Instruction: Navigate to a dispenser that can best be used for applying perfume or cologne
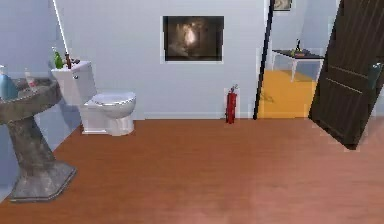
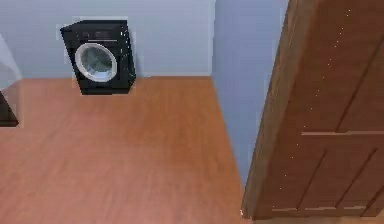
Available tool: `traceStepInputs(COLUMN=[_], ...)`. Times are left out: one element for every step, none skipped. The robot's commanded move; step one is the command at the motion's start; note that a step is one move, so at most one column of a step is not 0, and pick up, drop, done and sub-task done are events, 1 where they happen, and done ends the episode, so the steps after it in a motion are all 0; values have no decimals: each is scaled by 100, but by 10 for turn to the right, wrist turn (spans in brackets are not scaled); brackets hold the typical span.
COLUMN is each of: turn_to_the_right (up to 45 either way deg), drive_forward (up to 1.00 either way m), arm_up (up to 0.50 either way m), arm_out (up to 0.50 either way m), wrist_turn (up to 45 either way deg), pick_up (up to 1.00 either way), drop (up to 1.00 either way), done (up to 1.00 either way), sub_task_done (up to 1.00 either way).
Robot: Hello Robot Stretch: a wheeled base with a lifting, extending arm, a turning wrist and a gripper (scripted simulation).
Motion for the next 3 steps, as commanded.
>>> traceStepInputs(turn_to_the_right=[270,0,30], drive_forward=[0,100,0], arm_up=[0,0,0], arm_out=[0,0,0], wrist_turn=[0,0,0], pick_up=[0,0,0], drop=[0,0,0], done=[0,0,0], sub_task_done=[0,0,0])
